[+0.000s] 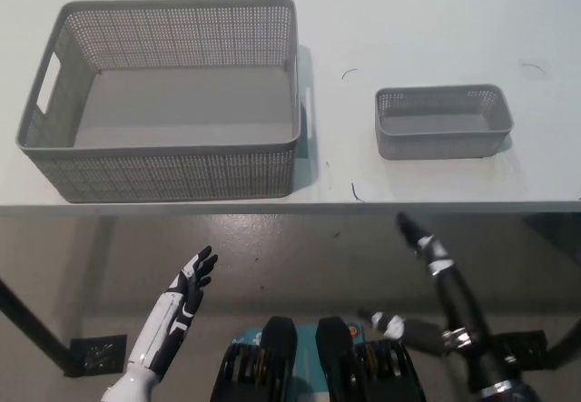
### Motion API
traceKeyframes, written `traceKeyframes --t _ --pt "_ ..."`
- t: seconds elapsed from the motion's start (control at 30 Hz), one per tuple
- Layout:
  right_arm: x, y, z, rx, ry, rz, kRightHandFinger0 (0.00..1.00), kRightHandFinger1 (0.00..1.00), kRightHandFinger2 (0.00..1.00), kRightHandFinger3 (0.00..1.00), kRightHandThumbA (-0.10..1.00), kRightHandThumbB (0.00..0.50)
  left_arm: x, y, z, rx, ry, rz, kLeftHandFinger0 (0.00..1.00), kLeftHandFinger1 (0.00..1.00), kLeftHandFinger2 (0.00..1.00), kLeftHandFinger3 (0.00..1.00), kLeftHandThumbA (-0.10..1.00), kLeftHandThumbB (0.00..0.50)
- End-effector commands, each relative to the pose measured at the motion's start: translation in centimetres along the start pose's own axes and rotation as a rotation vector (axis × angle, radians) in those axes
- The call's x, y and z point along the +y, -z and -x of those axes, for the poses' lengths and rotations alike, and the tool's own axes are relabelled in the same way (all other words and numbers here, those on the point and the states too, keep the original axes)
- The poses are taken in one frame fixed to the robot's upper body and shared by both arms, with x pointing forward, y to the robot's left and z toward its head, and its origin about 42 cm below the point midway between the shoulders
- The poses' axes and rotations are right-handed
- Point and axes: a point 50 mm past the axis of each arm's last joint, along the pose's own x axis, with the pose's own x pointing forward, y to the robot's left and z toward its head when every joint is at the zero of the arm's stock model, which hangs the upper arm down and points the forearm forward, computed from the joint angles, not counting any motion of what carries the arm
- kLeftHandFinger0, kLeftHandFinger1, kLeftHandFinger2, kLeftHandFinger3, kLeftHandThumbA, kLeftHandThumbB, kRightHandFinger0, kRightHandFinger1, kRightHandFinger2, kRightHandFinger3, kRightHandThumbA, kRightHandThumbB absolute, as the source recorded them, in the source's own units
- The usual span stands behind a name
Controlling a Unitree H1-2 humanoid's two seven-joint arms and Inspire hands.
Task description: Use the right hand to pick up a small rectangular container and put it into a bigger container on the left side
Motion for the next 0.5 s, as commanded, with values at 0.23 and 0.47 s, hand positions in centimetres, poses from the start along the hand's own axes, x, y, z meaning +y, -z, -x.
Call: traceKeyframes --t 0.23,0.47 --pt "-13.8 -13.2 -2.7 -0.335 0.25 0.37 1.0 1.0 1.0 1.0 1.0 0.199 0.9 -1.9 -1.3 -0.122 0.029 0.006 1.0 1.0 1.0 1.0 1.0 0.334" --pt "-22.1 -21.4 -7.0 -0.3 0.169 0.631 1.0 1.0 1.0 1.0 1.0 0.35 1.0 -1.9 -1.5 -0.123 0.044 0.025 1.0 1.0 1.0 1.0 1.0 0.321"
